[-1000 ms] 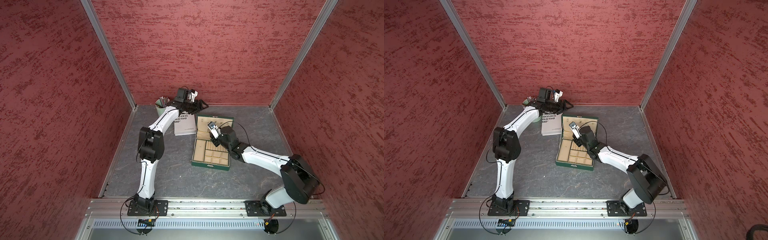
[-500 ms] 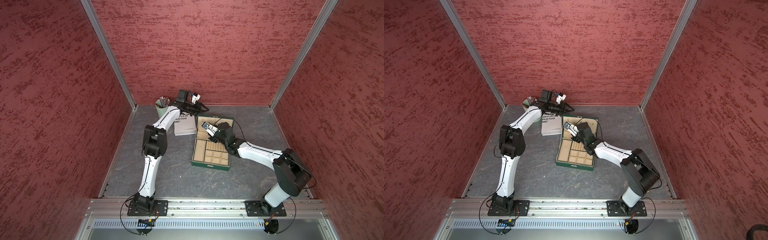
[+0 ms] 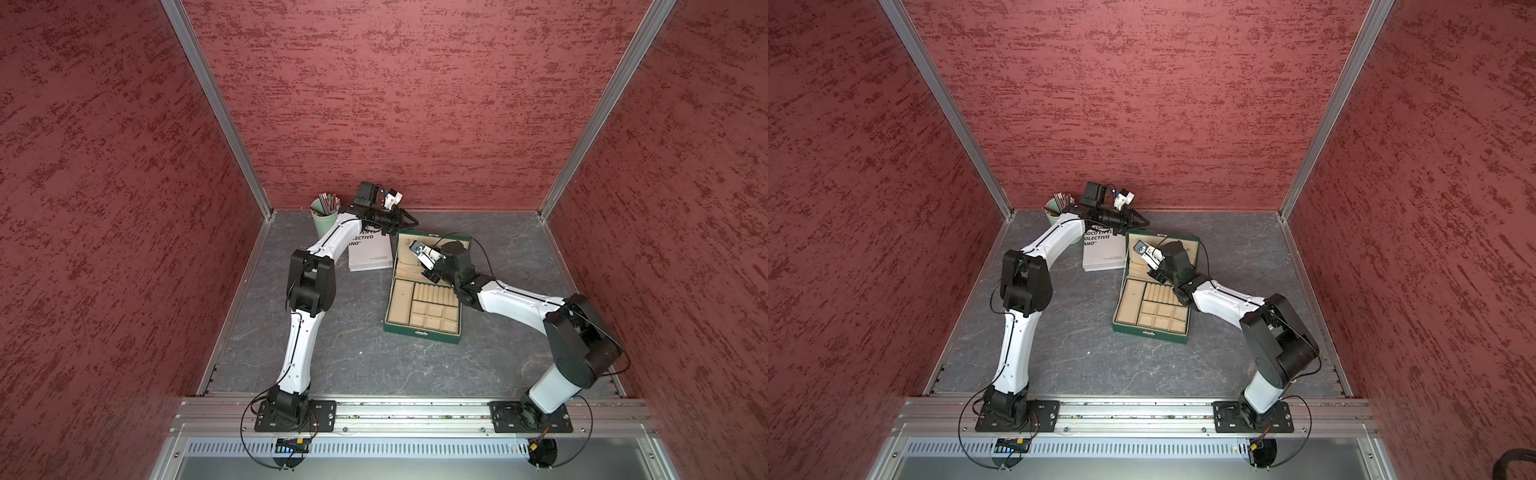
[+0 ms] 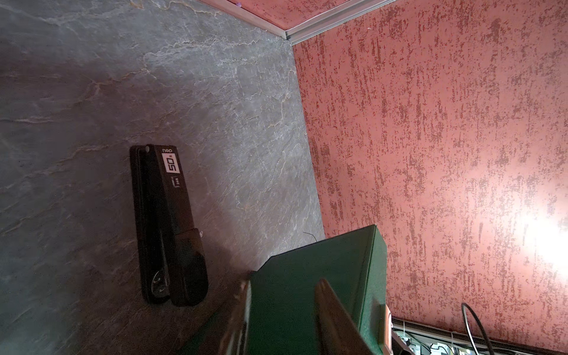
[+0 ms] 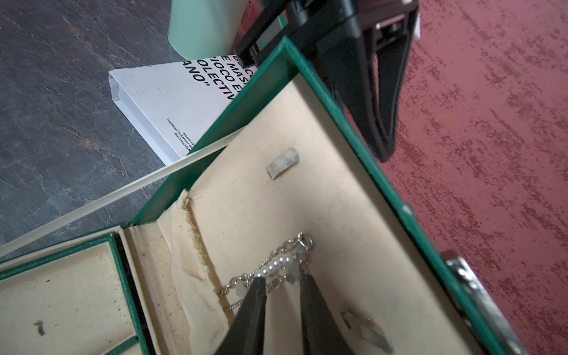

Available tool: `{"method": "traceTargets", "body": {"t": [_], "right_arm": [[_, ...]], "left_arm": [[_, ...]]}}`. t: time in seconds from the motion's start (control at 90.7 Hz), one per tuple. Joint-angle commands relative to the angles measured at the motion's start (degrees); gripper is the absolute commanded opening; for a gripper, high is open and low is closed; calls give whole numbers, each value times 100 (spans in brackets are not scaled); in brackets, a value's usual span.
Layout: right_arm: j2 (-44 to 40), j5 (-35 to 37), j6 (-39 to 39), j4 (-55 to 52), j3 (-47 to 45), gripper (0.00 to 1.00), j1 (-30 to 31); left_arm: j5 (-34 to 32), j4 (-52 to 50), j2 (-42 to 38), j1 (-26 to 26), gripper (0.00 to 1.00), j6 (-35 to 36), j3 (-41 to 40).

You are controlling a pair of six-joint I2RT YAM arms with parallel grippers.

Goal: Put jewelry chain into jewelry box
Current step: Close the fastener on the jewelry box.

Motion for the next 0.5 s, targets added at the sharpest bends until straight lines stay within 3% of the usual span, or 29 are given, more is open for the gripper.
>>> {"method": "traceTargets", "body": {"t": [0.0, 0.485], "right_arm": [[20, -20, 135, 296, 167, 19, -39], [1, 506, 144, 697, 152, 7, -47]], "left_arm": [[112, -14, 45, -104, 35, 25, -136], [180, 21, -61, -110, 30, 45, -271]]}}
